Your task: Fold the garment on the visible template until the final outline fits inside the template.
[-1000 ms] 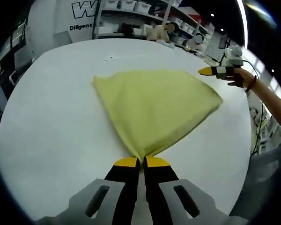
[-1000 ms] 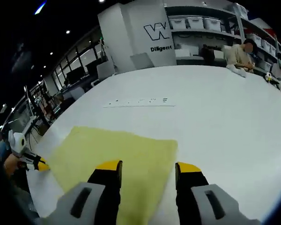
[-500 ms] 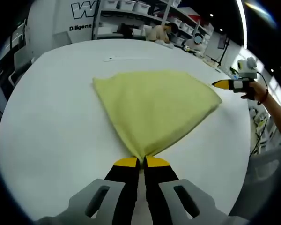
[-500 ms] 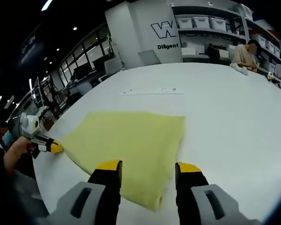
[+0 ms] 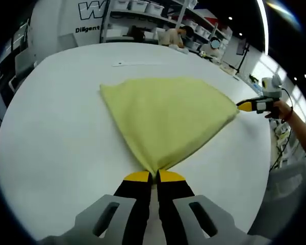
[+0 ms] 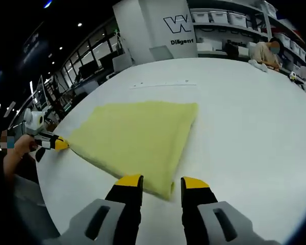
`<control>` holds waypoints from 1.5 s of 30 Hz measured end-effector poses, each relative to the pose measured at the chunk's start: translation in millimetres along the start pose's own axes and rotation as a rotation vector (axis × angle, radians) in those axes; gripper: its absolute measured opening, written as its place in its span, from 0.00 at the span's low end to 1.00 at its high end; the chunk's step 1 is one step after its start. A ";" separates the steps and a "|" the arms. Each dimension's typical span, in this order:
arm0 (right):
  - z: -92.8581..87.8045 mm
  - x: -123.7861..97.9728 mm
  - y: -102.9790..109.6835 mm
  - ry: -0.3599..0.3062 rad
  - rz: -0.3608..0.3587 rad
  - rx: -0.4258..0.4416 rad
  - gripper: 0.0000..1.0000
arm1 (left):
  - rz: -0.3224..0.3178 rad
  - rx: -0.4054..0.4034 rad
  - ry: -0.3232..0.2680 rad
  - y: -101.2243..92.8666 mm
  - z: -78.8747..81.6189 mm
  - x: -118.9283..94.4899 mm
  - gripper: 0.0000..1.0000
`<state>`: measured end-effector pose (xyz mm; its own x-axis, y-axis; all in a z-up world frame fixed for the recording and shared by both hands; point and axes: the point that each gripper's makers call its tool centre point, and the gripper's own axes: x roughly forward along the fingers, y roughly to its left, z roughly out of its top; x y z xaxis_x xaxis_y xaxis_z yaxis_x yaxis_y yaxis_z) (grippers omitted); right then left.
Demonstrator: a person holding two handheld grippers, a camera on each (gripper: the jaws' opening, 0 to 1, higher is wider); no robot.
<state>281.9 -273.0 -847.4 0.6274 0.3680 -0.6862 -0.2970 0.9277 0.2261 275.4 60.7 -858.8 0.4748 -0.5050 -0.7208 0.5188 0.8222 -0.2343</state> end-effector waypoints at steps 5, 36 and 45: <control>-8.2 0.6 -4.4 0.018 0.005 -0.009 0.00 | -0.006 0.008 0.005 -0.3 -0.9 0.8 0.00; -33.5 -21.2 28.0 0.045 0.049 -0.025 0.00 | -0.008 0.061 0.065 7.5 -28.3 -24.3 0.00; -45.1 -29.3 46.5 0.053 0.061 -0.040 0.00 | 0.004 0.043 0.061 7.4 -39.9 -34.6 0.00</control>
<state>217.2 -243.4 -848.0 0.5681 0.4194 -0.7080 -0.3630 0.8999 0.2417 234.4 94.7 -861.6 0.4337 -0.4839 -0.7601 0.5479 0.8113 -0.2039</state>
